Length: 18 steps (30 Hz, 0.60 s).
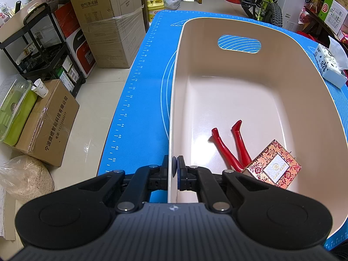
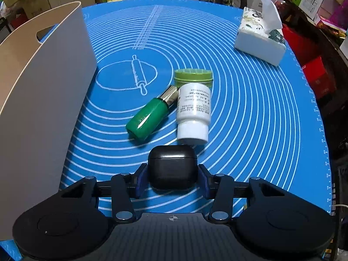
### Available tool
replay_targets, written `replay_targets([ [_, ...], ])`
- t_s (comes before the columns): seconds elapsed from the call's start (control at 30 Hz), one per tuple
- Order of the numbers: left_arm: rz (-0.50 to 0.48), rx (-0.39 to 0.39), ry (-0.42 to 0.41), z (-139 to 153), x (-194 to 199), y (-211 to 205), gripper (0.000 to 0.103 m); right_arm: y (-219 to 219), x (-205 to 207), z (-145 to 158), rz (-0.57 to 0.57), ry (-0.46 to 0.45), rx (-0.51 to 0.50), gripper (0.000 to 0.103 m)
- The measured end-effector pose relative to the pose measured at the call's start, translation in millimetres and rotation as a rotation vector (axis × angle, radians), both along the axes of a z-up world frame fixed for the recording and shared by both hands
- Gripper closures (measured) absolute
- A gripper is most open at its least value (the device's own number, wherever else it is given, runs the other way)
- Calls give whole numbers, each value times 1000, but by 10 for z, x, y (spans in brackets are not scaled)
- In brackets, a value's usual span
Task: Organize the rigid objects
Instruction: 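Grasp the black case on the mat with the right gripper and lift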
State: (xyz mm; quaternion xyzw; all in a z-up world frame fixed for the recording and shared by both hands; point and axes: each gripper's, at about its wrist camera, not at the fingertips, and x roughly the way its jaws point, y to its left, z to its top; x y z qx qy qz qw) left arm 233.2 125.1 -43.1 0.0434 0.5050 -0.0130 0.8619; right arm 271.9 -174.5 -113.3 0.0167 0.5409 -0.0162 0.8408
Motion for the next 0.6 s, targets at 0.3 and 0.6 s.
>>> replay_targets([
  [0.3,-1,1,0,1,0,0,96,21,-97,250,-3,-54,28,50],
  [0.6,7,-2,-2,10,1,0,96,306,-280,851,60,-268,41,50],
])
